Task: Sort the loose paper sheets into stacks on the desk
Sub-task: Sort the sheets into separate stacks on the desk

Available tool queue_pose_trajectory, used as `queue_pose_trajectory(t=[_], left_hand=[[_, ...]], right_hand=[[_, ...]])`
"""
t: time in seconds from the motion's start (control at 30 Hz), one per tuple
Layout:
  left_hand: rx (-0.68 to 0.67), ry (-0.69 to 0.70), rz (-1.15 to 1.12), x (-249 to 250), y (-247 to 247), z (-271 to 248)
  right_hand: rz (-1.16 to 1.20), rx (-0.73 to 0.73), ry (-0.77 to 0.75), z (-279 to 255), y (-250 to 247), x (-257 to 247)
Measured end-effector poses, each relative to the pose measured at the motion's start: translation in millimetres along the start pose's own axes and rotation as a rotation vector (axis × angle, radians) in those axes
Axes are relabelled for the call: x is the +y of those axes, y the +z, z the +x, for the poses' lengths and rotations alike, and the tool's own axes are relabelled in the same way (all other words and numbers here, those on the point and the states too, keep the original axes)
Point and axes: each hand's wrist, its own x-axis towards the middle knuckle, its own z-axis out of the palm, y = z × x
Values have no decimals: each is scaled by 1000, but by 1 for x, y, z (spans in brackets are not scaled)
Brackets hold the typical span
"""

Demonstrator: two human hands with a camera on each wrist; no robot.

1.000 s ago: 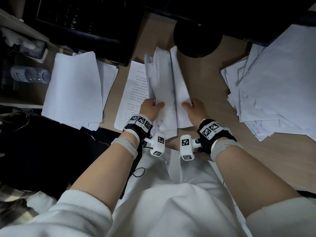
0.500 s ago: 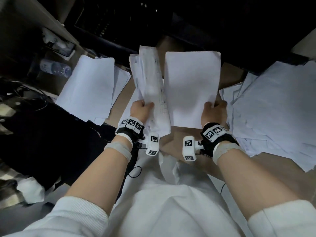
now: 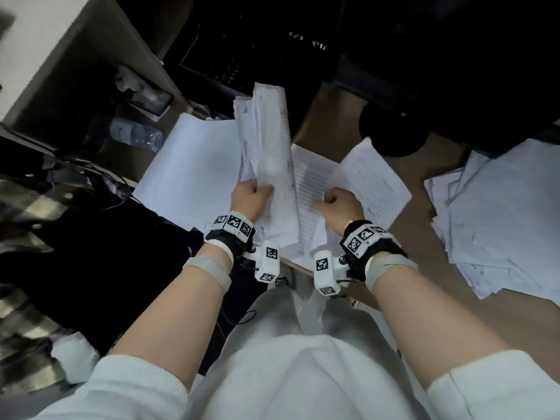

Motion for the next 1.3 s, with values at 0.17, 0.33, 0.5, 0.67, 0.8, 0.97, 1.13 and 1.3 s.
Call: queue_pose_trajectory(t=[0.17, 0.33, 0.5, 0.67, 0.8, 0.97, 1.13, 1.3], left_hand=[[-8, -30, 17, -41, -44, 13], [-29, -21, -16, -58, -56, 17], [-61, -7, -12, -56, -48, 19], [-94, 40, -29, -38, -25, 19], [-88, 62, -39, -14, -7, 17], [-164, 67, -129, -6, 1, 19], [-142, 125, -166, 4, -1, 10], [-102, 138, -88, 7, -3, 8]], right_hand=[[-34, -92, -18, 8, 77, -7], [-66, -85, 29, 22, 94, -17], [83, -98, 10, 23, 89, -33], [347, -64, -9, 11, 75, -36], [408, 27, 9, 11, 56, -21], [565, 33, 57, 8, 35, -13], [654, 20, 90, 3, 25, -21], [650, 97, 193, 0, 12, -25]])
